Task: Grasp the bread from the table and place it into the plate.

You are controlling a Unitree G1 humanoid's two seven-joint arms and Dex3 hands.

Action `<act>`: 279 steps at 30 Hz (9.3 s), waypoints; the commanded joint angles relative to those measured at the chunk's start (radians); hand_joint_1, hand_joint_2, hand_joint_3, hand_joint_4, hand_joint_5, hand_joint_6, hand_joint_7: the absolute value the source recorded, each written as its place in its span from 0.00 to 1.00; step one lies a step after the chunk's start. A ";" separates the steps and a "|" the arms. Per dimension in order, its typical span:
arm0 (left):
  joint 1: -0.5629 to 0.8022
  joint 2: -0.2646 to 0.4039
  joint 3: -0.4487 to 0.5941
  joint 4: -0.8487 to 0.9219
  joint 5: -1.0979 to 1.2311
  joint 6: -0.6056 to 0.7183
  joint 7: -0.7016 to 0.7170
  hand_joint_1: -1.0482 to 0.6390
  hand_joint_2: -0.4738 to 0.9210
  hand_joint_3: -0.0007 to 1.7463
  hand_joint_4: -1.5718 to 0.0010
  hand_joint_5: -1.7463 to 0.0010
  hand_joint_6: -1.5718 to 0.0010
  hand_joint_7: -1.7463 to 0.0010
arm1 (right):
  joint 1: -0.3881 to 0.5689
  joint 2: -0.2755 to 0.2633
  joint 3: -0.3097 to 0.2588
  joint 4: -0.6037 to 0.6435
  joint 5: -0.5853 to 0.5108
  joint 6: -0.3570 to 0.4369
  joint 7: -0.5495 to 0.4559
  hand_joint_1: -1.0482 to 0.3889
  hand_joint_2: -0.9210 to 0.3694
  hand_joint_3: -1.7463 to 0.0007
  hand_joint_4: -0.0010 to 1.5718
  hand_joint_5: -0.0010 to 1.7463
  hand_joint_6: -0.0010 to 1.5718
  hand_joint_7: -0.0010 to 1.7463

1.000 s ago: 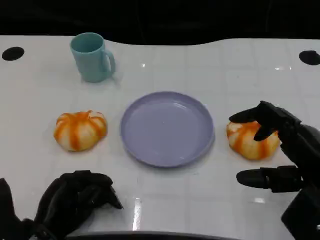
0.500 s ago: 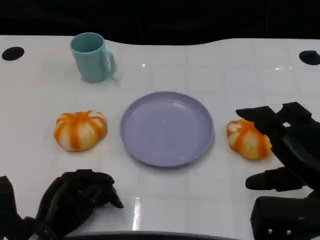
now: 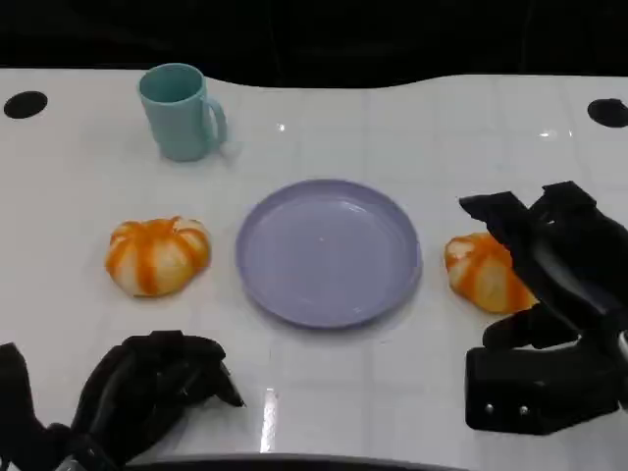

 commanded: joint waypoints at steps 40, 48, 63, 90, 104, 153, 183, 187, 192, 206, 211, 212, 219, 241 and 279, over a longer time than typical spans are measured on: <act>0.025 0.010 0.000 -0.040 0.005 0.005 0.024 0.06 0.85 0.00 0.50 0.19 0.05 1.00 | -0.139 -0.068 0.109 0.244 0.083 0.095 0.057 0.37 0.08 1.00 0.22 0.11 0.24 0.00; 0.027 0.008 -0.001 -0.042 0.006 0.001 0.024 0.07 0.85 0.00 0.50 0.18 0.05 1.00 | -0.163 -0.057 0.129 0.308 0.100 0.083 0.040 0.38 0.07 1.00 0.25 0.06 0.24 0.00; 0.038 0.006 -0.007 -0.066 0.007 0.011 0.043 0.05 0.85 0.00 0.49 0.19 0.04 1.00 | -0.225 -0.022 0.157 0.522 0.155 0.020 -0.090 0.48 0.07 1.00 0.38 0.05 0.32 0.02; 0.036 0.003 -0.005 -0.055 -0.006 0.006 0.024 0.06 0.85 0.00 0.50 0.18 0.05 1.00 | -0.203 -0.055 0.194 0.611 0.175 -0.076 -0.259 0.63 0.01 0.99 0.55 0.72 0.76 0.06; 0.040 0.000 -0.007 -0.068 -0.009 0.020 0.033 0.06 0.84 0.00 0.49 0.19 0.05 1.00 | -0.129 -0.098 0.197 0.508 0.155 -0.142 -0.377 0.61 0.00 0.94 0.56 1.00 0.63 0.51; 0.037 0.002 -0.011 -0.066 -0.001 0.022 0.035 0.06 0.84 0.00 0.49 0.18 0.05 1.00 | -0.107 0.037 0.027 0.148 0.263 -0.272 -0.361 0.76 0.64 0.14 0.66 1.00 0.58 0.87; 0.073 0.010 -0.018 -0.103 0.000 0.037 0.023 0.07 0.84 0.00 0.48 0.20 0.05 1.00 | -0.486 0.239 0.203 0.854 0.235 -0.344 -0.566 0.64 0.41 0.36 0.58 1.00 0.47 0.93; 0.076 0.009 -0.021 -0.109 0.000 0.033 0.017 0.07 0.84 0.00 0.49 0.20 0.05 1.00 | -0.496 0.249 0.196 0.869 0.284 -0.319 -0.466 0.59 0.25 0.61 0.53 0.72 0.53 0.32; 0.072 0.009 -0.019 -0.100 -0.005 0.033 0.012 0.08 0.84 0.00 0.49 0.20 0.05 1.00 | -0.488 0.216 0.216 0.826 0.290 -0.311 -0.322 0.40 0.02 0.92 0.28 0.15 0.31 0.01; 0.072 0.007 -0.024 -0.113 0.001 0.041 0.029 0.07 0.84 0.00 0.49 0.19 0.05 1.00 | -0.364 0.150 0.178 0.543 0.406 -0.270 -0.025 0.15 0.00 0.75 0.01 0.00 0.04 0.01; 0.068 0.005 -0.022 -0.103 -0.002 0.033 0.021 0.08 0.84 0.00 0.49 0.20 0.06 1.00 | -0.304 0.104 0.166 0.432 0.406 -0.273 -0.009 0.17 0.00 0.76 0.05 0.02 0.07 0.02; 0.069 0.004 -0.022 -0.106 -0.002 0.037 0.024 0.08 0.84 0.00 0.49 0.20 0.05 1.00 | -0.291 0.092 0.164 0.409 0.404 -0.279 -0.009 0.18 0.00 0.77 0.05 0.03 0.08 0.02; 0.068 0.004 -0.025 -0.111 0.002 0.043 0.037 0.07 0.83 0.00 0.48 0.21 0.05 1.00 | -0.184 0.030 0.116 0.273 0.437 -0.330 -0.008 0.24 0.00 0.82 0.19 0.10 0.19 0.06; 0.061 -0.002 -0.025 -0.103 -0.012 0.045 0.033 0.07 0.83 0.00 0.50 0.18 0.05 1.00 | 0.151 0.120 -0.045 0.059 0.937 -0.365 0.164 0.44 0.00 0.83 0.40 1.00 0.28 0.95; 0.073 -0.002 -0.030 -0.124 -0.008 0.049 0.038 0.06 0.83 0.00 0.49 0.20 0.04 1.00 | 0.491 0.204 -0.200 -0.098 1.389 -0.124 0.481 0.40 0.00 0.77 0.39 1.00 0.29 1.00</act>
